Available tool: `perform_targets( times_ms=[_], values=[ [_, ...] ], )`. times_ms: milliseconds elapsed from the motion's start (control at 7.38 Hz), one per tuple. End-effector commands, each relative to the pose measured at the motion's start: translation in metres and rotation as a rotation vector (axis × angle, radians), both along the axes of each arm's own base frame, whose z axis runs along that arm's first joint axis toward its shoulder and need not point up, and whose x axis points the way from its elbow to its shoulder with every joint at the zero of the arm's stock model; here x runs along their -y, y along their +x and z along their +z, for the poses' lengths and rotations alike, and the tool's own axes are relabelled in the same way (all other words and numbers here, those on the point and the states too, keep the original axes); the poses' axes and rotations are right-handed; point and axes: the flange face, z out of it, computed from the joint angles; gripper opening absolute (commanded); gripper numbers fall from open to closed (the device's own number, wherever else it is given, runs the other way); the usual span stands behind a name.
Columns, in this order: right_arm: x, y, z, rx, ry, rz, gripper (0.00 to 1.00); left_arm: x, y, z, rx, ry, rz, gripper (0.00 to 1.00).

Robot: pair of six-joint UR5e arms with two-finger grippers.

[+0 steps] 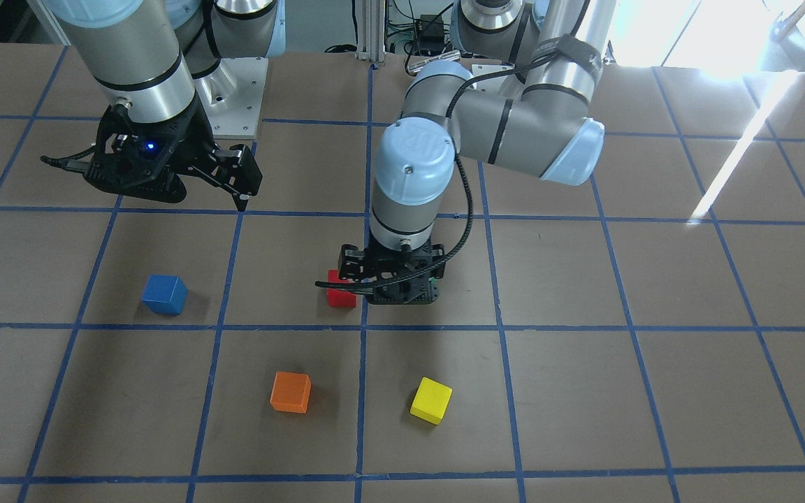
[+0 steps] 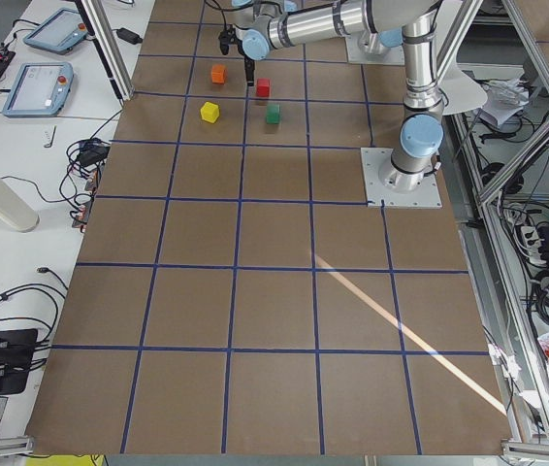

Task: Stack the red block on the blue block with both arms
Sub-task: 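Raise the left gripper away while the right gripper reaches toward the red cube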

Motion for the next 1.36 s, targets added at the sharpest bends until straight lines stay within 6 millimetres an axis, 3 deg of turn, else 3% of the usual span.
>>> perform_targets(
  times_ms=[0,136,271,407,542,949,1220],
  values=[
    [-0.003,0.04,-0.029,-0.003,0.017,0.013,1.0,0.007,0.103,0.061,0.023,0.01,-0.01,1.0],
    [-0.001,0.065,-0.055,0.0,-0.001,-0.013,1.0,0.005,0.145,0.089,0.019,-0.016,-0.002,1.0],
    [-0.004,0.103,-0.093,0.0,-0.014,-0.022,1.0,-0.006,0.173,0.108,0.021,-0.006,-0.02,1.0],
    [-0.008,0.141,-0.123,0.014,-0.061,-0.044,1.0,-0.018,0.192,0.122,0.02,-0.005,-0.019,1.0],
    [-0.01,0.16,-0.154,0.004,-0.058,-0.049,1.0,-0.03,0.201,0.126,0.019,-0.008,-0.005,1.0],
    [0.005,0.161,-0.209,-0.041,-0.033,0.001,1.0,-0.044,0.204,0.121,0.014,-0.01,-0.019,1.0],
    [-0.003,0.155,-0.242,-0.043,-0.049,0.021,1.0,-0.051,0.203,0.117,0.015,-0.002,-0.02,1.0]
  ],
)
